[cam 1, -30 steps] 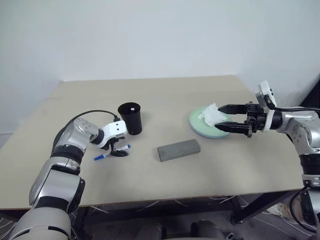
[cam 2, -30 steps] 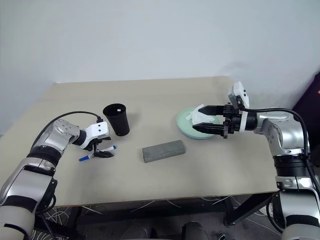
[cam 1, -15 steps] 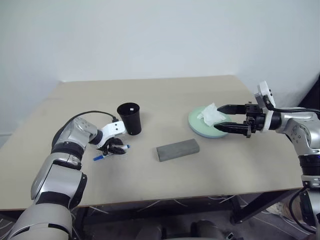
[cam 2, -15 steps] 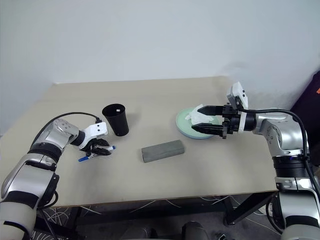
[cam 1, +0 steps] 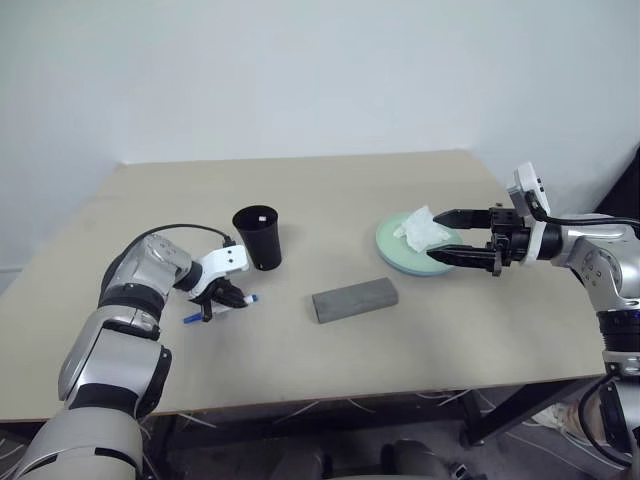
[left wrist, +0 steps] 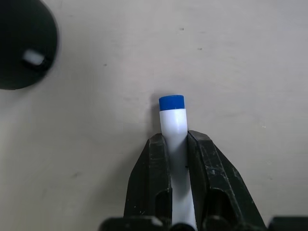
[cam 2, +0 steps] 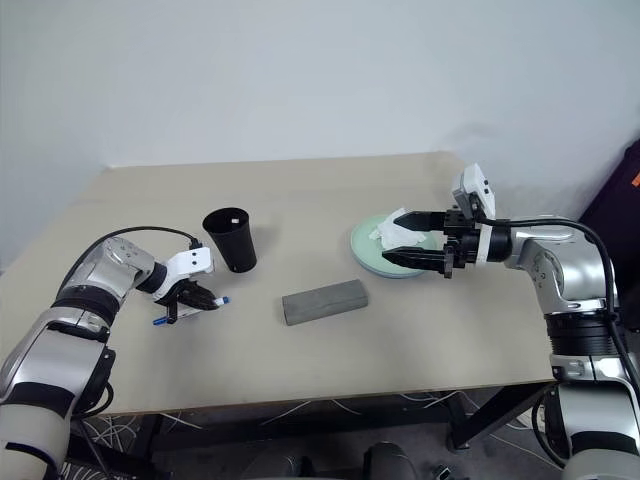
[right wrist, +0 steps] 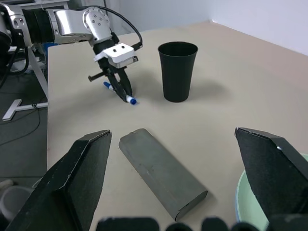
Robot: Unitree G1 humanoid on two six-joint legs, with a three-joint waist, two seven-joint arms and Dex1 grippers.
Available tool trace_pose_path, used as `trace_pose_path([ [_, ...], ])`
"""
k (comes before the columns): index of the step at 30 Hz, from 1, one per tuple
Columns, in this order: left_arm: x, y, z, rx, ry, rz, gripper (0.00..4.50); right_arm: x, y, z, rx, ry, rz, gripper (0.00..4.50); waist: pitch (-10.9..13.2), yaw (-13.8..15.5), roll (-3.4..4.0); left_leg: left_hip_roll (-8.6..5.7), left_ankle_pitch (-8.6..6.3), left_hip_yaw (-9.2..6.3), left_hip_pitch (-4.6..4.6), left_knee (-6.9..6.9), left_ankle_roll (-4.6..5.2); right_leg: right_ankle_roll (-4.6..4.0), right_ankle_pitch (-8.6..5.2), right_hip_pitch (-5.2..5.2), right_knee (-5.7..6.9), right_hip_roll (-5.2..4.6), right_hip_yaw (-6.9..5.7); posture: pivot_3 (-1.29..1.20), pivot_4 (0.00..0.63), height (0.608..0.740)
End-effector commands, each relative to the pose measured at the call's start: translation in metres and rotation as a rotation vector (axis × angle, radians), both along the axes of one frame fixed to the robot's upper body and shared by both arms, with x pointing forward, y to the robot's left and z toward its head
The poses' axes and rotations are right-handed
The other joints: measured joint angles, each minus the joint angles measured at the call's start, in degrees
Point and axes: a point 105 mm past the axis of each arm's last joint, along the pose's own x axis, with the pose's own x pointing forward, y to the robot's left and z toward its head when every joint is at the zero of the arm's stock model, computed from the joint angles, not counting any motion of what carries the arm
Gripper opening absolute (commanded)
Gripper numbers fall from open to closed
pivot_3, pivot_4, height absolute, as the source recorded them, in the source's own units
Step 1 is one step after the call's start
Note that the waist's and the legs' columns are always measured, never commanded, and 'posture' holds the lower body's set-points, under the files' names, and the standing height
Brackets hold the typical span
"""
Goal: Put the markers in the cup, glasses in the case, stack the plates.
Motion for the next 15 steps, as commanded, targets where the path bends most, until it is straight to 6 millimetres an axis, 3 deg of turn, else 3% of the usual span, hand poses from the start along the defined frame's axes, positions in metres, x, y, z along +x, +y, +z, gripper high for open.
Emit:
trace_pose_path([
  [1, 0.004, -0.03, 0.04, -0.249, -0.027, -0.071, 0.1, -0.001, 0.002, 0.011, 0.004, -0.046, 0.014, 4.47, 0.0, 0.2, -0.01, 0.06, 0.0, 0.0, -0.05, 0.0, 0.0, 0.0, 0.0, -0.02, -0.01, -0.02, 0.0, 0.0, 0.0, 0.732],
  [7, 0.001, -0.075, 0.099, -0.586, -0.084, -0.142, 0.1, 0.0, 0.003, 0.011, 0.004, -0.045, 0.016, 4.47, 0.0, 0.3, 0.0, 0.16, 0.0, -0.03, -0.1, 0.05, 0.01, 0.01, -0.01, 0.04, -0.13, -0.1, 0.04, 0.0, 0.0, 0.732],
  [12, 0.02, -0.099, 0.146, -0.786, -0.313, -0.101, 0.1, 0.001, 0.004, 0.012, 0.006, -0.048, 0.018, 4.47, 0.0, 0.1, 0.0, 0.14, 0.01, -0.06, 0.0, 0.04, 0.02, 0.02, 0.0, 0.12, -0.12, -0.08, 0.03, 0.0, 0.0, 0.732],
  [15, 0.035, -0.102, 0.167, -0.874, -0.442, -0.03, 0.1, 0.001, 0.005, 0.012, 0.006, -0.05, 0.021, 4.47, 0.0, 0.1, 0.0, 0.04, 0.01, -0.07, 0.03, 0.05, 0.02, 0.02, 0.0, 0.14, -0.11, 0.01, 0.01, 0.0, 0.0, 0.732],
])
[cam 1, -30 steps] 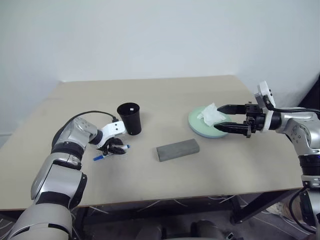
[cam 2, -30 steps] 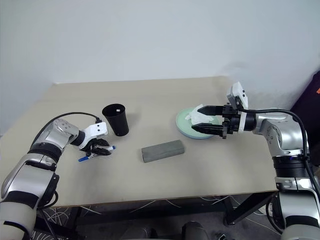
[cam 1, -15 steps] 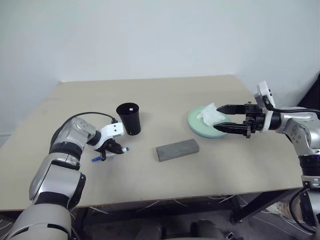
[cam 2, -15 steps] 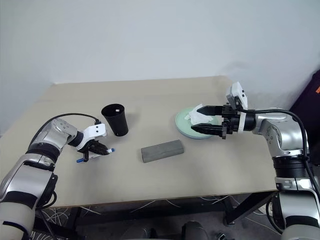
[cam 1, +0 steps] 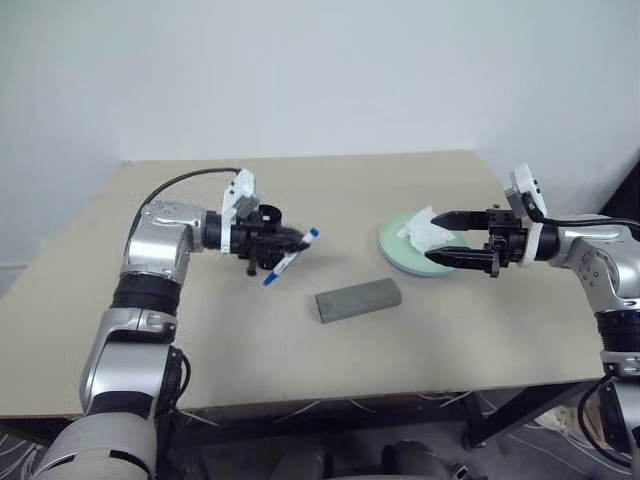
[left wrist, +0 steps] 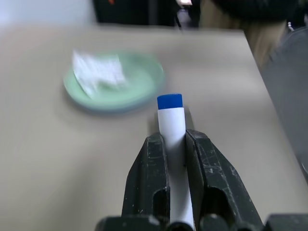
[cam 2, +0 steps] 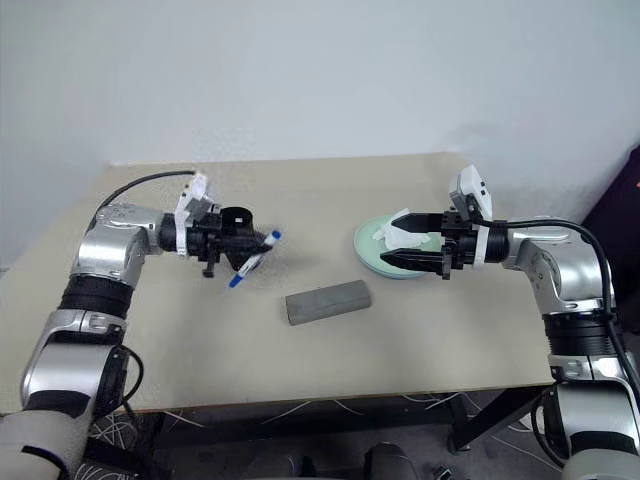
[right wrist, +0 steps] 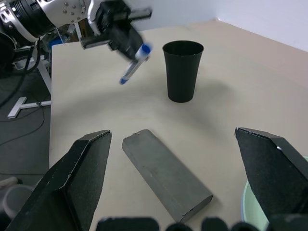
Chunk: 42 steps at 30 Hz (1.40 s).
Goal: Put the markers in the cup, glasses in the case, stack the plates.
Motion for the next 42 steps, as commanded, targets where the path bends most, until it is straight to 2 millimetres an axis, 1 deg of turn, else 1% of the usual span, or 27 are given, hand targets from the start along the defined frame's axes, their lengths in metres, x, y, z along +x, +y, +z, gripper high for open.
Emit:
trace_pose_path([
  [1, 0.02, 0.001, 0.048, -0.153, -0.166, 0.131, 0.1, 0.001, 0.002, 0.015, 0.008, -0.057, 0.011, 4.47, 0.0, 0.0, 0.0, -0.01, 0.0, 0.0, 0.01, 0.0, 0.0, 0.0, 0.0, 0.0, 0.0, 0.02, 0.0, 0.0, 0.0, 0.732],
  [5, 0.035, 0.005, 0.068, -0.27, -0.204, 0.234, 0.1, 0.002, 0.002, 0.015, 0.008, -0.06, 0.011, 4.47, 0.0, -0.1, 0.0, -0.06, 0.0, 0.02, 0.06, 0.0, -0.01, 0.0, 0.01, 0.02, 0.0, 0.1, 0.03, 0.0, 0.0, 0.732],
  [8, 0.048, 0.013, 0.082, -0.329, -0.263, 0.342, 0.1, 0.002, 0.003, 0.015, 0.011, -0.062, 0.01, 4.47, 0.0, -0.1, 0.0, -0.08, 0.0, 0.01, 0.06, -0.03, -0.01, 0.01, 0.01, 0.02, -0.01, 0.1, 0.03, 0.0, 0.0, 0.732],
  [11, 0.064, 0.027, 0.089, -0.358, -0.313, 0.486, 0.1, 0.002, 0.004, 0.015, 0.014, -0.064, 0.011, 4.47, 0.0, -0.1, 0.0, -0.1, 0.0, -0.01, 0.04, -0.03, -0.01, 0.0, 0.02, 0.03, -0.02, 0.1, 0.04, 0.0, 0.0, 0.732],
  [15, 0.073, 0.039, 0.091, -0.379, -0.373, 0.603, 0.1, 0.002, 0.005, 0.016, 0.02, -0.067, 0.012, 4.47, 0.0, 0.0, 0.0, -0.14, 0.0, -0.01, 0.02, -0.03, -0.01, 0.01, 0.03, 0.04, -0.05, 0.08, 0.05, 0.0, 0.0, 0.732],
  [18, 0.076, 0.043, 0.084, -0.382, -0.375, 0.642, 0.1, 0.002, 0.005, 0.017, 0.022, -0.068, 0.012, 4.47, 0.0, 0.0, 0.0, -0.18, -0.01, -0.01, 0.02, -0.03, -0.02, 0.01, 0.04, 0.05, -0.05, 0.04, 0.05, 0.0, 0.0, 0.732],
  [23, 0.079, 0.047, 0.053, -0.361, -0.36, 0.712, 0.1, 0.001, 0.005, 0.018, 0.027, -0.071, 0.012, 4.47, 0.0, 0.4, -0.01, -0.22, -0.01, -0.04, 0.0, -0.03, -0.02, 0.01, 0.04, 0.07, -0.07, 0.01, 0.04, 0.0, 0.0, 0.732],
  [26, 0.08, 0.05, 0.043, -0.352, -0.357, 0.752, 0.1, 0.001, 0.005, 0.018, 0.028, -0.074, 0.014, 4.47, 0.0, 0.3, -0.01, -0.23, -0.01, -0.03, 0.0, -0.03, -0.02, 0.01, 0.04, 0.07, -0.06, -0.01, 0.04, 0.0, 0.0, 0.732],
  [33, 0.081, 0.06, 0.028, -0.338, -0.365, 0.841, 0.1, 0.0, 0.005, 0.02, 0.028, -0.078, 0.018, 4.47, 0.0, 0.3, -0.01, -0.22, -0.01, -0.04, 0.0, -0.03, -0.02, 0.0, 0.07, 0.06, -0.06, 0.0, 0.03, 0.0, 0.0, 0.732],
  [42, 0.08, 0.063, 0.015, -0.321, -0.347, 0.863, 0.1, 0.0, 0.005, 0.019, 0.027, -0.08, 0.019, 4.47, 0.0, 0.3, -0.02, -0.23, -0.01, -0.04, 0.0, -0.03, -0.02, 0.0, 0.09, 0.08, -0.06, -0.01, 0.02, 0.0, 0.0, 0.732],
])
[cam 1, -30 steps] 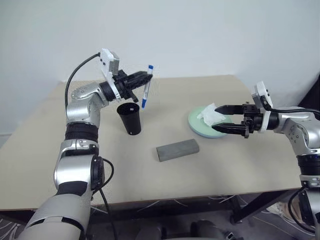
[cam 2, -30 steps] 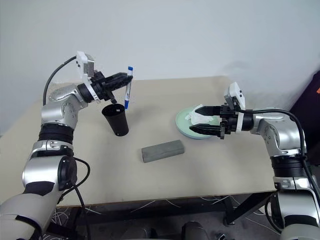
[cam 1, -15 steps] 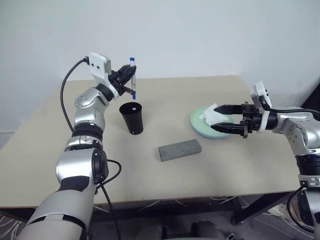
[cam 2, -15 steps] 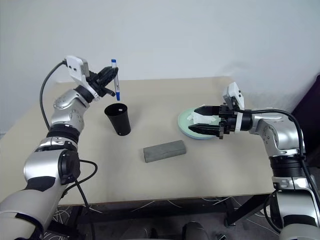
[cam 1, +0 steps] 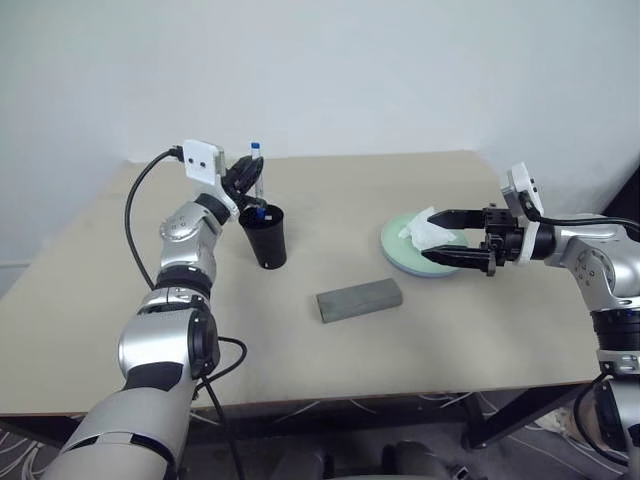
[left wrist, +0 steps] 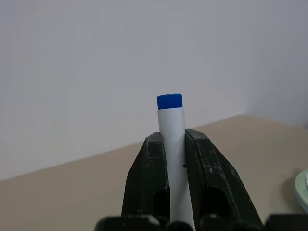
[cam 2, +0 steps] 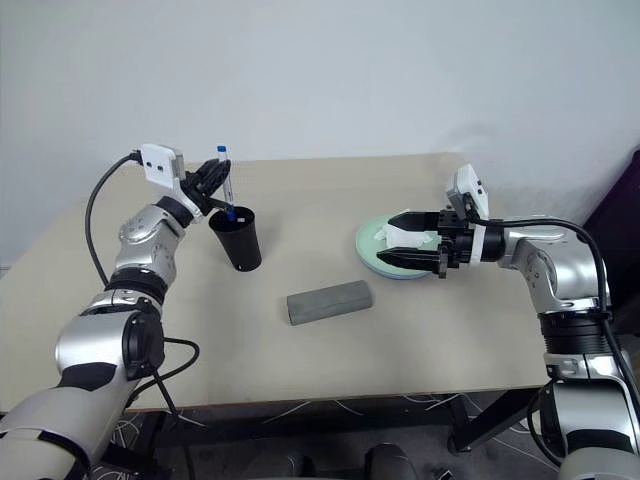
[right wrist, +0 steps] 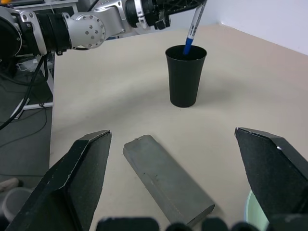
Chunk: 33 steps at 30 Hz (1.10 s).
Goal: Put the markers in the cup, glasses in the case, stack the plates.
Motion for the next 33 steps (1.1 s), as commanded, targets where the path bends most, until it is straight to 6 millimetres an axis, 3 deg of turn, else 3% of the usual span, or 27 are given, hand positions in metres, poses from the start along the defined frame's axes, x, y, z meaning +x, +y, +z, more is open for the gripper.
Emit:
trace_pose_path([
  [1, 0.0, 0.001, 0.011, 0.003, -0.047, 0.008, 0.1, -0.001, 0.001, 0.018, 0.017, -0.072, 0.012, 4.47, 0.0, 0.0, 0.0, 0.0, 0.0, 0.0, 0.0, 0.0, 0.0, 0.0, 0.0, 0.0, 0.0, 0.0, 0.0, 0.0, 0.0, 0.732],
  [13, -0.005, 0.002, -0.015, 0.0, 0.017, 0.002, 0.1, -0.001, 0.003, 0.018, 0.019, -0.071, 0.019, 4.47, 0.0, 0.0, 0.0, 0.01, 0.0, 0.0, 0.0, 0.0, 0.0, -0.01, 0.01, 0.0, 0.0, 0.0, -0.01, 0.0, 0.0, 0.732],
  [29, -0.007, -0.003, -0.028, 0.012, 0.053, -0.02, 0.1, -0.002, 0.003, 0.018, 0.012, -0.069, 0.018, 4.47, 0.0, 0.0, 0.0, 0.01, 0.0, 0.0, 0.01, 0.0, 0.0, -0.02, 0.02, 0.0, 0.0, 0.0, 0.0, 0.0, 0.0, 0.732],
  [33, -0.007, -0.003, -0.028, 0.0, 0.057, -0.02, 1.41, -0.002, 0.003, 0.017, 0.011, -0.068, 0.019, 4.47, 0.0, 0.0, 0.0, 0.01, 0.0, -0.01, 0.0, 0.0, 0.0, -0.03, 0.02, 0.0, 0.0, 0.0, -0.01, 0.0, 0.0, 0.732],
])
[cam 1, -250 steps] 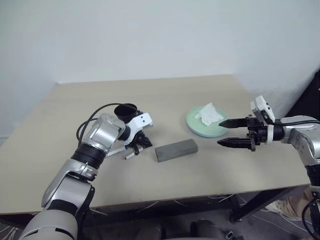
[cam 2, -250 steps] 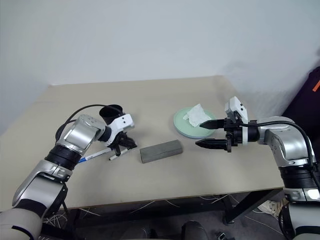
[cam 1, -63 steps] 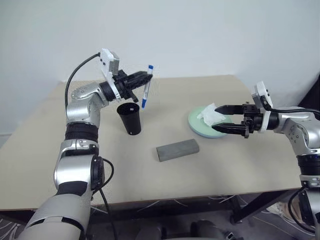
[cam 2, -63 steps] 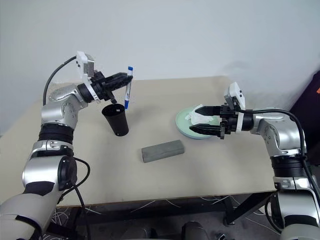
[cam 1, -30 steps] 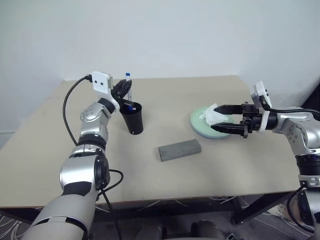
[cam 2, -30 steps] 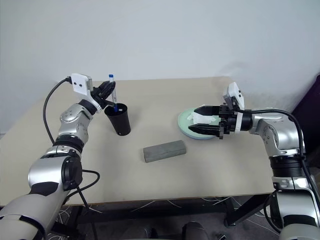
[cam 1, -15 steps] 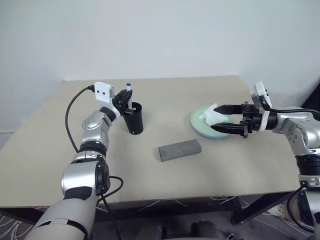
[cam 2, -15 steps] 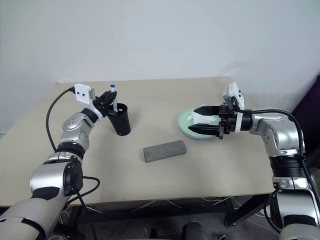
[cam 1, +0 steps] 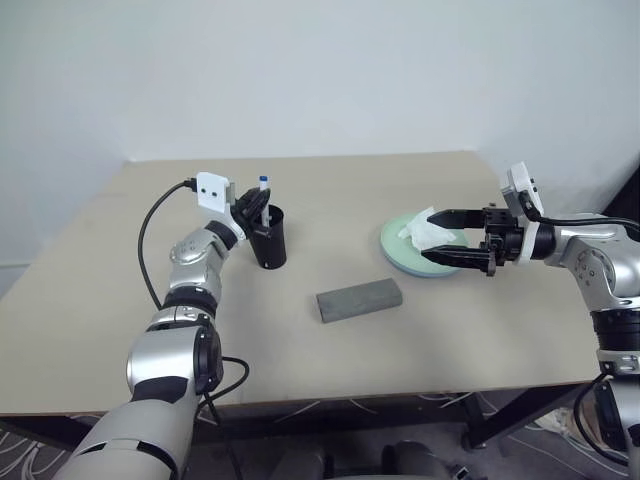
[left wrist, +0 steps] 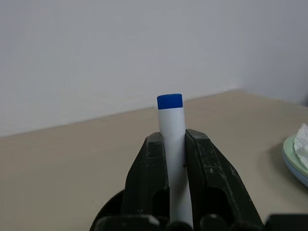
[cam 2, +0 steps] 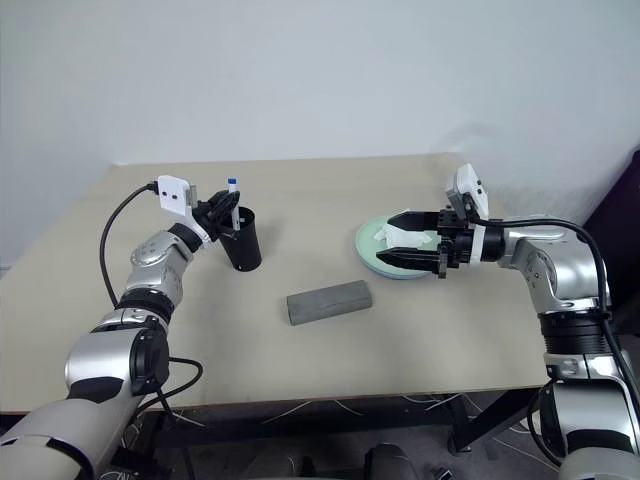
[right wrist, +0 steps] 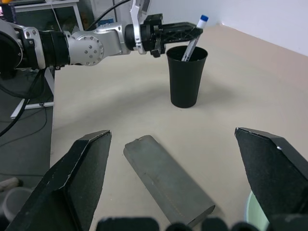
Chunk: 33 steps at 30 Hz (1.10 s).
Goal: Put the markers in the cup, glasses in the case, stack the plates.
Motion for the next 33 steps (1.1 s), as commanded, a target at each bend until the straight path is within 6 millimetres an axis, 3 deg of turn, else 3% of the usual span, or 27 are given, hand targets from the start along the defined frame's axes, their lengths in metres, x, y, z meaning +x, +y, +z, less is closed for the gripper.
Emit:
trace_pose_path([
  [1, 0.003, -0.002, 0.017, 0.004, -0.053, -0.005, 1.75, -0.001, 0.002, 0.016, 0.012, -0.064, 0.015, 4.47, 0.0, 0.0, 0.0, 0.0, 0.0, 0.0, 0.0, 0.0, 0.0, 0.0, 0.0, 0.0, 0.0, 0.0, 0.0, 0.0, 0.0, 0.732],
  [9, 0.001, -0.004, 0.024, 0.011, -0.074, -0.046, 4.49, -0.001, 0.002, 0.017, 0.011, -0.065, 0.012, 4.47, 0.0, 0.0, 0.0, 0.0, 0.0, 0.0, 0.01, 0.0, 0.0, 0.0, 0.0, 0.0, 0.0, 0.0, -0.01, 0.0, 0.0, 0.732],
  [15, -0.009, -0.007, 0.053, 0.001, -0.13, -0.206, 4.49, 0.001, 0.002, 0.018, 0.013, -0.066, 0.007, 4.47, 0.0, 0.0, 0.0, 0.0, 0.0, 0.02, -0.01, 0.0, -0.01, -0.01, 0.0, -0.01, -0.01, 0.0, 0.0, 0.0, 0.0, 0.732],
  [20, -0.034, 0.017, 0.072, 0.084, -0.134, -0.303, 4.49, 0.004, 0.003, 0.018, 0.015, -0.071, -0.005, 4.47, 0.0, -0.8, 0.02, 0.07, -0.01, 0.08, 0.03, -0.08, -0.01, -0.03, 0.01, -0.05, 0.0, 0.02, 0.03, 0.0, 0.0, 0.732],
  [26, -0.066, 0.04, 0.067, 0.13, -0.061, -0.342, 4.49, 0.01, 0.008, 0.02, 0.026, -0.084, -0.028, 4.47, 0.0, -1.0, 0.05, 0.31, -0.01, 0.07, 0.15, -0.08, -0.01, -0.06, 0.02, -0.02, 0.04, 0.02, 0.01, 0.0, 0.0, 0.732],
  [29, -0.085, 0.044, 0.052, 0.157, -0.005, -0.363, 4.49, 0.012, 0.011, 0.02, 0.031, -0.083, -0.034, 4.47, 0.0, -0.9, 0.06, 0.48, 0.0, 0.1, 0.1, -0.04, -0.01, -0.07, 0.01, -0.02, 0.01, -0.04, -0.01, 0.0, 0.0, 0.732],
  [33, -0.089, 0.067, 0.047, 0.165, -0.03, -0.211, 4.49, 0.014, 0.016, 0.02, 0.042, -0.087, -0.039, 4.47, 0.0, -0.8, 0.05, 0.47, -0.01, 0.11, 0.15, -0.05, -0.02, -0.11, -0.02, -0.01, 0.01, -0.16, -0.06, 0.0, 0.0, 0.732],
])
